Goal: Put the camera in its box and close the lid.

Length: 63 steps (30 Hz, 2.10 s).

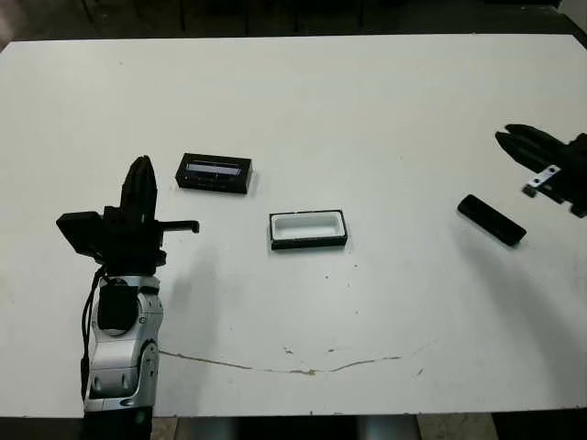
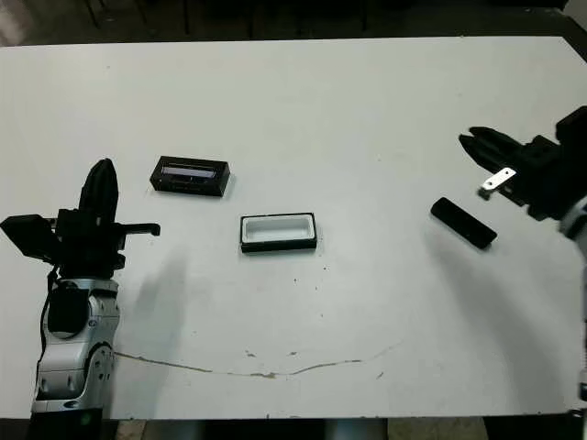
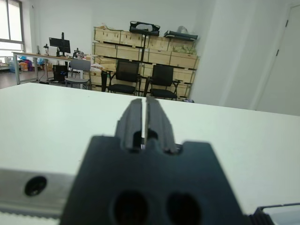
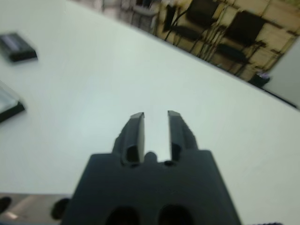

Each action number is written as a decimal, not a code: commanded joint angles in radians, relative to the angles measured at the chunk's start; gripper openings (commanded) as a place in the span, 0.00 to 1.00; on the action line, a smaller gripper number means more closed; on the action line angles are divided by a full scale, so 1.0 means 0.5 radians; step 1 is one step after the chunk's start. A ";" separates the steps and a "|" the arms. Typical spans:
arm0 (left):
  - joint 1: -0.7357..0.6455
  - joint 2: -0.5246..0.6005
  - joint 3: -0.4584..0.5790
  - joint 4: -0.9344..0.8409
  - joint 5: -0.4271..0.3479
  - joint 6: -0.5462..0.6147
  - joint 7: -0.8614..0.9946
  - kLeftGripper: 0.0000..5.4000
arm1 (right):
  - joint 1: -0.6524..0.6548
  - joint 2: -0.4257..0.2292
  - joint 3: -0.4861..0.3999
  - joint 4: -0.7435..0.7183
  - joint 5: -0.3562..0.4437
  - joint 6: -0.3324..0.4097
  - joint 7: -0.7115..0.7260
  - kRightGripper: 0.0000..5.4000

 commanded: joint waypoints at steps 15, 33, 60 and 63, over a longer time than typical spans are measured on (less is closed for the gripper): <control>0.037 0.034 0.030 0.028 -0.030 0.055 -0.012 0.00 | -0.248 -0.208 0.235 0.724 -0.178 -0.072 0.709 0.73; 0.047 0.057 0.050 0.066 -0.014 0.029 -0.044 0.00 | -0.200 -0.165 0.173 0.791 -0.100 0.060 0.772 1.00; 0.040 0.075 0.074 0.072 -0.045 0.038 -0.092 0.00 | 0.243 -0.017 0.098 0.317 0.021 0.359 0.433 1.00; 0.043 0.076 0.078 0.067 -0.051 0.043 -0.091 0.00 | 0.288 -0.006 0.115 0.271 -0.012 0.382 0.346 1.00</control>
